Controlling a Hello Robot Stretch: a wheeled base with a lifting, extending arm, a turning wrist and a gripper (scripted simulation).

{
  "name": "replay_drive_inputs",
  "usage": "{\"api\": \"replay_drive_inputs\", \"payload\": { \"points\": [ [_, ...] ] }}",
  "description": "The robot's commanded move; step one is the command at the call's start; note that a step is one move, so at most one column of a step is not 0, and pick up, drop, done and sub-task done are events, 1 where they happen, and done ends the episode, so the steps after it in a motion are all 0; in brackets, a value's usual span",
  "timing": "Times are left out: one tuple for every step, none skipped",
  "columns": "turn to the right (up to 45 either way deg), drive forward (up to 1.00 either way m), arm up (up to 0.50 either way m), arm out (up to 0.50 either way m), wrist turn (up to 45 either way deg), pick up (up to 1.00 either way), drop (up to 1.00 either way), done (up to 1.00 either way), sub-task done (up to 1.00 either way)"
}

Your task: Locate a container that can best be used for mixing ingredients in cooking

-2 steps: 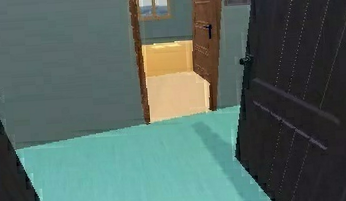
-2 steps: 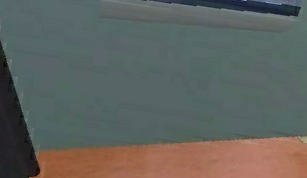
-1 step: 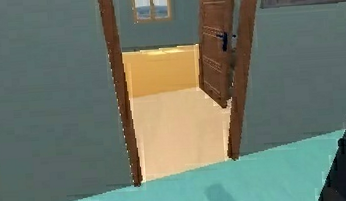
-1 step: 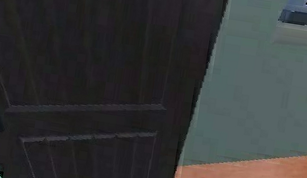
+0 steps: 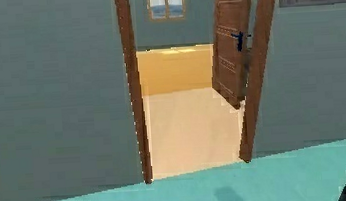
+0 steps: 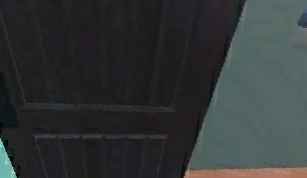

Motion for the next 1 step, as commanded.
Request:
{"api": "replay_drive_inputs", "payload": {
  "points": [
    [0.0,0.20,0.00,0.00,0.0,0.00,0.00,0.00,0.00]
  ]
}}
